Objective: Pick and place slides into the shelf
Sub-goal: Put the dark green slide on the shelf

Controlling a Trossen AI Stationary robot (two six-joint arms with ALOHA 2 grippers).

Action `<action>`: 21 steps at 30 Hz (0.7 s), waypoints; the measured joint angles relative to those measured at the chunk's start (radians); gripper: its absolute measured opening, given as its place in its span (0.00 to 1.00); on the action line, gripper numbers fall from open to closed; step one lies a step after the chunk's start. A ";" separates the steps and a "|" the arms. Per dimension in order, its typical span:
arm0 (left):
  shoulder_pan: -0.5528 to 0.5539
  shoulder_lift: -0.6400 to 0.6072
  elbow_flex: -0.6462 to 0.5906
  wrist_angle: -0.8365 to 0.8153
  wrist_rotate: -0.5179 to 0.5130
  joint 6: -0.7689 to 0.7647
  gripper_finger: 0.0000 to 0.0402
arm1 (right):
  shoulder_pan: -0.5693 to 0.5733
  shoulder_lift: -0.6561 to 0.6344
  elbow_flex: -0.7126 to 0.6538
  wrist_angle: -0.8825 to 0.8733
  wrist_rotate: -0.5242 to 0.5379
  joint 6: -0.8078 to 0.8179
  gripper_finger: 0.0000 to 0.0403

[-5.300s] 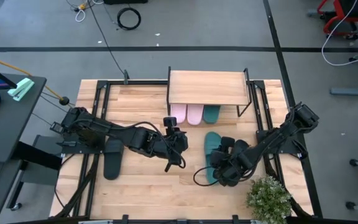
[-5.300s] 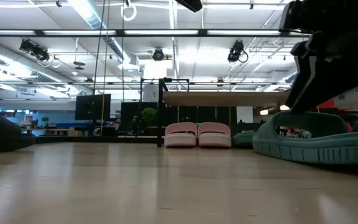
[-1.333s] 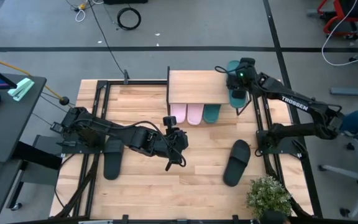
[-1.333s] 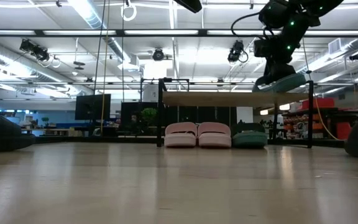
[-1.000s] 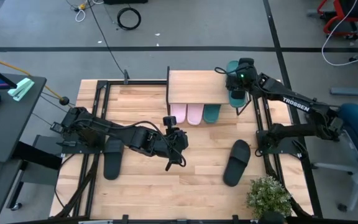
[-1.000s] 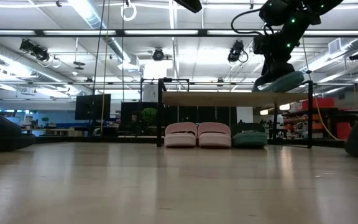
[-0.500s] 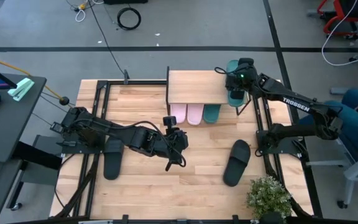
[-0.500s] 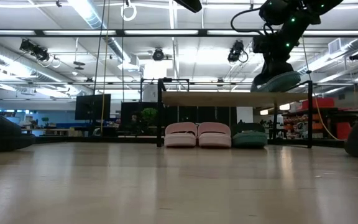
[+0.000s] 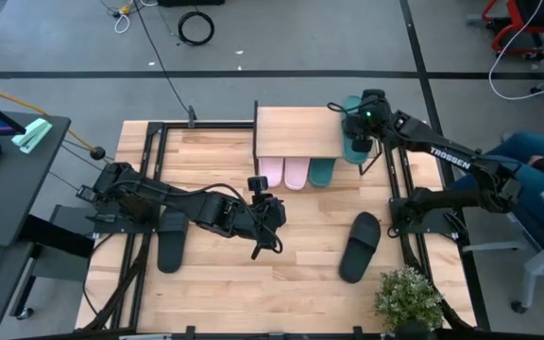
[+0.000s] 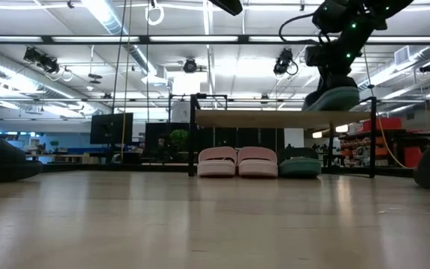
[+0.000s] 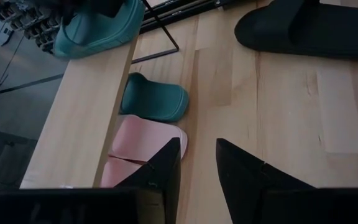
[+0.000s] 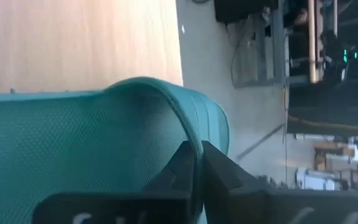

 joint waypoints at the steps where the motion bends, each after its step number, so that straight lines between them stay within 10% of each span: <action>1: 0.000 0.000 0.000 0.000 0.000 0.000 0.27 | -0.008 0.000 0.000 -0.012 0.011 0.000 0.04; 21: 0.000 0.000 0.000 0.000 0.000 -0.026 0.27 | -0.018 0.000 0.000 -0.053 0.075 0.148 0.31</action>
